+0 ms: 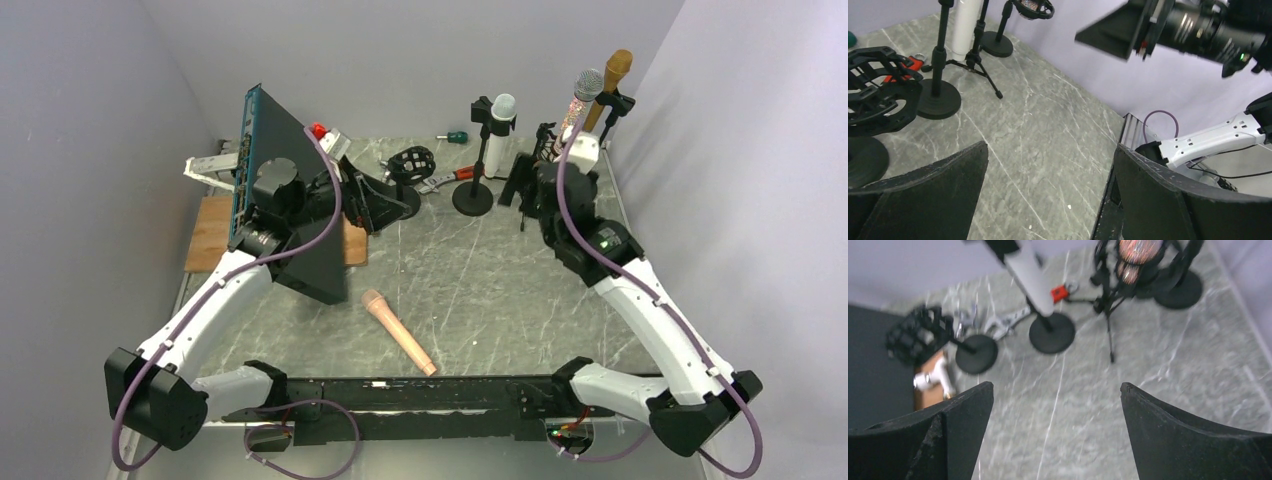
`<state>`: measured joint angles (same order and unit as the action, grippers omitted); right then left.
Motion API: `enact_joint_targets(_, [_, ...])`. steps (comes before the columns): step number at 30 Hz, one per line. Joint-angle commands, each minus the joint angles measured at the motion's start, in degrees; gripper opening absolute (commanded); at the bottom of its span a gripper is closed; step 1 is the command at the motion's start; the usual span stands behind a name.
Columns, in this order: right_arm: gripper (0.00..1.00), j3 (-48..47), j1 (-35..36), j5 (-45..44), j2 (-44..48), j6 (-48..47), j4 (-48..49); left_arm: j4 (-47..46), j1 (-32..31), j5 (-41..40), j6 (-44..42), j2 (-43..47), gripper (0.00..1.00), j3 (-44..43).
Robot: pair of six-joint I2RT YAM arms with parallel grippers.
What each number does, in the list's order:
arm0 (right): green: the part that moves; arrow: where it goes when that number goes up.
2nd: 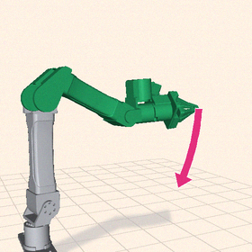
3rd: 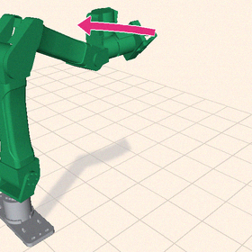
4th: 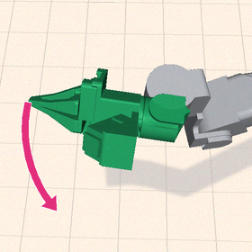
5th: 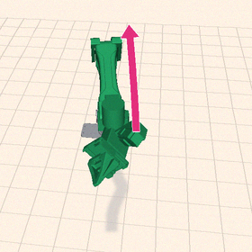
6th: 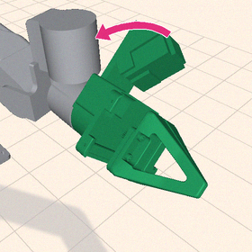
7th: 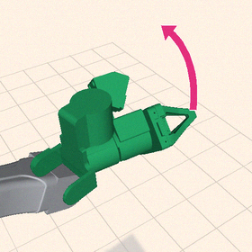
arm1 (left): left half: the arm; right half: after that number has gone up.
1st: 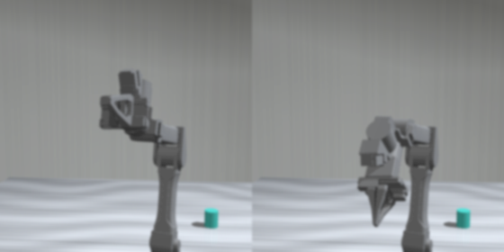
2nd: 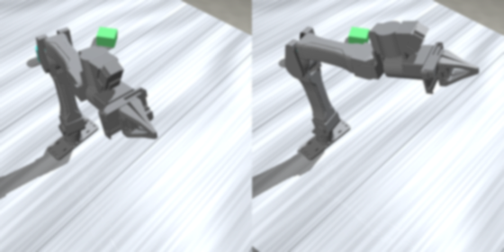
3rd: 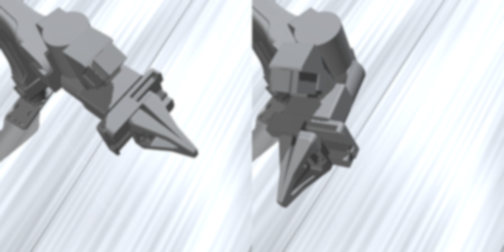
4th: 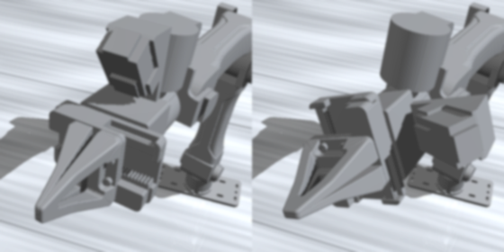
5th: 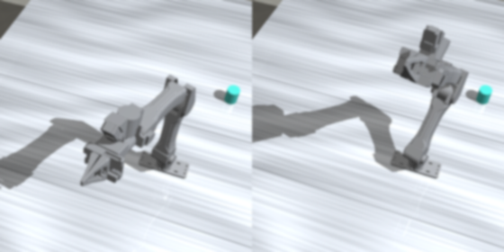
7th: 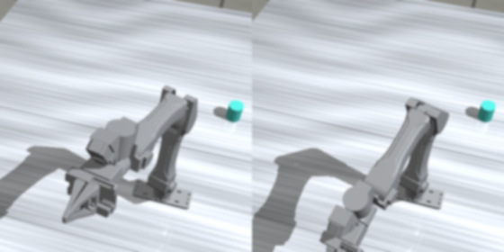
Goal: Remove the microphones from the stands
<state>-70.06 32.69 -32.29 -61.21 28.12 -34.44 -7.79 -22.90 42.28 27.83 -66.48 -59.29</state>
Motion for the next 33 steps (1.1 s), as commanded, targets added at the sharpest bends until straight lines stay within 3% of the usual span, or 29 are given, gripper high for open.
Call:
enact_joint_targets(1, [1.00,-9.74,-5.12,-3.50,-2.50,-6.75,-1.14,0.32,-1.00,0.73,-2.05,1.11,0.98,-3.19])
enact_joint_targets(7, [1.00,-19.93,-12.20,-3.71,-8.25,-8.54,-0.87,1.16,-1.35,0.03,-3.04,2.52,0.99,-3.28])
enact_joint_targets(14, [0.99,-22.81,-19.25,-1.00,-14.85,-9.52,3.83,2.34,-1.54,-0.91,-4.11,3.13,0.99,-3.56])
enact_joint_targets(19, [0.89,-24.92,-25.32,7.17,-19.91,-9.94,4.94,2.16,-1.54,-1.10,-4.08,2.98,0.98,-3.35])
enact_joint_targets(33, [0.80,-22.57,-26.70,11.67,-24.15,-13.95,11.16,1.64,-1.54,-0.62,-3.55,2.32,0.98,-2.98])
